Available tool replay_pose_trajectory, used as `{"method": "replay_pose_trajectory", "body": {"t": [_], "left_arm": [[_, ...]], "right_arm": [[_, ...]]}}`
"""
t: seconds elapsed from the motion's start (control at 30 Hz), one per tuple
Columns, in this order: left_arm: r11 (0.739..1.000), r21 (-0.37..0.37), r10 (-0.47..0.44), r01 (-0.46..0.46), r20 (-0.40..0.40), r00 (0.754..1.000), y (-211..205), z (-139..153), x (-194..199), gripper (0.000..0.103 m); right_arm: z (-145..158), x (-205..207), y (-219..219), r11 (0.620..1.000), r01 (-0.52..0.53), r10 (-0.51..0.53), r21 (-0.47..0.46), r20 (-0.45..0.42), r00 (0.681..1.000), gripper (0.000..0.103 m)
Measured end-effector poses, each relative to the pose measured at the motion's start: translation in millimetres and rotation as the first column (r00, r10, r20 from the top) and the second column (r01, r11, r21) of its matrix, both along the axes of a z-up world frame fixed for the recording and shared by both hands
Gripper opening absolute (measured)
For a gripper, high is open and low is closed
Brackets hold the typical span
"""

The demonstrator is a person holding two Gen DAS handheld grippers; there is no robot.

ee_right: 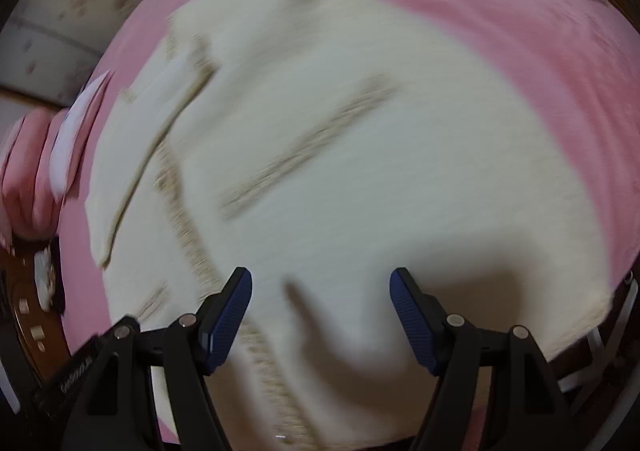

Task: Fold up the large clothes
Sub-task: 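Grasp the other sleeve cuff with the right tool and lift it, then fold the held sleeve across the cardigan body, open the right tool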

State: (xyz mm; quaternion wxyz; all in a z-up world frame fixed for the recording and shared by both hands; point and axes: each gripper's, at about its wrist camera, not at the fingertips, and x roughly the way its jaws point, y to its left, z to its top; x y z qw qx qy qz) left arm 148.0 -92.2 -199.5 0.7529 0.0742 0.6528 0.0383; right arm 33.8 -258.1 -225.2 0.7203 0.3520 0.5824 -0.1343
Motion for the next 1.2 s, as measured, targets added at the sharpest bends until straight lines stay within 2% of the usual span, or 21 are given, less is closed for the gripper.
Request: {"method": "replay_pose_trajectory", "body": {"t": [0.17,0.27,0.4,0.53,0.77,0.87,0.9,0.93,0.97,1.0,1.03,1.07,1.13,1.2], "left_arm": [[0.996,0.002,-0.089,0.090,-0.032,0.995,-96.2,0.7,1.3,0.091],[0.990,-0.024,-0.142,0.140,-0.069,0.987,-152.1,1.0,-0.2,0.091],[0.968,-0.054,-0.248,0.244,-0.075,0.966,-227.4,3.1,1.6,0.091],[0.948,-0.059,-0.317,0.313,-0.073,0.946,-294.6,-6.6,16.9,0.091],[0.938,-0.072,-0.347,0.340,-0.111,0.931,-334.5,-18.8,36.5,0.091],[0.944,-0.058,-0.329,0.324,-0.125,0.936,-338.8,-24.7,44.9,0.091],[0.947,-0.055,-0.321,0.317,-0.128,0.938,-338.6,-25.3,47.3,0.091],[0.950,-0.051,-0.311,0.307,-0.128,0.942,-338.0,-24.2,49.0,0.091],[0.955,-0.048,-0.297,0.293,-0.127,0.946,-334.2,-25.6,52.6,0.091],[0.961,-0.049,-0.277,0.273,-0.121,0.953,-329.8,-24.7,55.6,0.091],[0.963,-0.049,-0.268,0.264,-0.118,0.956,-327.0,-25.3,58.0,0.091],[0.967,-0.043,-0.256,0.253,-0.111,0.960,-323.2,-24.7,59.9,0.091],[0.973,-0.016,-0.232,0.232,-0.098,0.968,-311.4,-27.4,66.0,0.091],[0.979,-0.006,-0.203,0.203,-0.086,0.975,-295.5,-27.6,72.6,0.091]], "right_arm": [[-2.4,-32.2,-102.4,0.992,0.127,-0.127,-0.013,-0.036,0.991,0.072],[-5.0,-46.5,-159.2,0.980,0.199,-0.200,-0.021,-0.052,0.978,0.072],[-10.3,-62.8,-228.5,0.951,0.309,-0.309,-0.013,-0.053,0.949,0.072],[-9.2,-69.7,-285.8,0.908,0.418,-0.418,-0.028,-0.001,0.908,0.072],[-18.0,-57.6,-368.7,0.812,0.584,-0.577,-0.016,0.134,0.806,0.072],[-19.8,-49.7,-385.5,0.772,0.636,-0.615,-0.017,0.238,0.752,0.071],[-22.1,-43.6,-386.7,0.771,0.637,-0.610,-0.020,0.265,0.746,0.070],[-23.5,-38.4,-390.8,0.774,0.632,-0.600,-0.024,0.289,0.746,0.062],[-24.9,-33.0,-395.1,0.777,0.628,-0.591,-0.042,0.294,0.751,0.047],[-26.6,-28.3,-398.6,0.777,0.627,-0.588,-0.063,0.285,0.757,0.037],[-28.2,-23.7,-400.5,0.779,0.624,-0.583,-0.062,0.294,0.758,0.018],[-28.4,-21.0,-401.6,0.779,0.625,-0.581,-0.055,0.312,0.752,0.008],[-21.5,-15.6,-399.9,0.773,0.628,-0.565,-0.091,0.350,0.747,0.007],[-5.4,-8.4,-394.1,0.772,0.614,-0.528,-0.163,0.372,0.763,0.007]]}}
